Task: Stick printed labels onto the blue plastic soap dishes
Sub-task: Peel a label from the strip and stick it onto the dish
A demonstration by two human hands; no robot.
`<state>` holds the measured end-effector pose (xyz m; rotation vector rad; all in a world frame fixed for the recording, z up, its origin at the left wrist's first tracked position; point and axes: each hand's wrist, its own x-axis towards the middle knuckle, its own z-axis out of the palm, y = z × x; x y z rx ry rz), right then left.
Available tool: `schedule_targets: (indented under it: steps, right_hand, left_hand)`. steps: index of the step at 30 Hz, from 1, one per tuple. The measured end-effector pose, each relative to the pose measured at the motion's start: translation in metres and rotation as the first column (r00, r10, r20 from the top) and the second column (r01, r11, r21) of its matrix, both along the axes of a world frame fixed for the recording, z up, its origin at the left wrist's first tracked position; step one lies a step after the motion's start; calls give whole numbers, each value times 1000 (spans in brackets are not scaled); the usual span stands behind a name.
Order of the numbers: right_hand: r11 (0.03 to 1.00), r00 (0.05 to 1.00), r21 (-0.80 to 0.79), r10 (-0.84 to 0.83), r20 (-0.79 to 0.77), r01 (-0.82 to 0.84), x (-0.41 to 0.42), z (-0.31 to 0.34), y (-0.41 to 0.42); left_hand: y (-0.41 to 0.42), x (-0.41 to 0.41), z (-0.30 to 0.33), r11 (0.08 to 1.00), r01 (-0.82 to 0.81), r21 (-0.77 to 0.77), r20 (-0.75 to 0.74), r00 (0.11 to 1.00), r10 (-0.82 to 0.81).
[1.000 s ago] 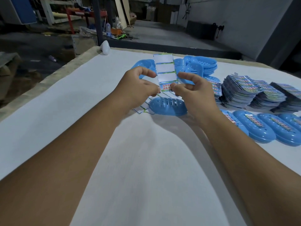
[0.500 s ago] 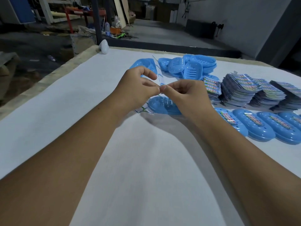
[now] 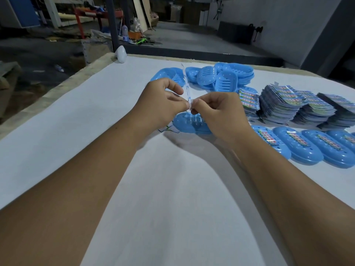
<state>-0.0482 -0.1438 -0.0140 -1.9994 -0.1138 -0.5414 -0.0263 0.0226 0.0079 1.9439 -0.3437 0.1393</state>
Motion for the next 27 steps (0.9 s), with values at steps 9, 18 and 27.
schedule_targets:
  steps: [9,18,27]
  right_hand:
    - [998,994,9,-64,-90,65,1,2,-5]
    - [986,976,103,-110,-189,131,-2,9,-9]
    - [969,958,181,-114,-261,165,-4,12,-9]
  left_hand:
    - [3,4,-3,982,-171,82,63,984,166]
    - [8,12,-10,974,-208,90,84,976,201]
    - [11,12,-8,931,-278,237,69,961,269]
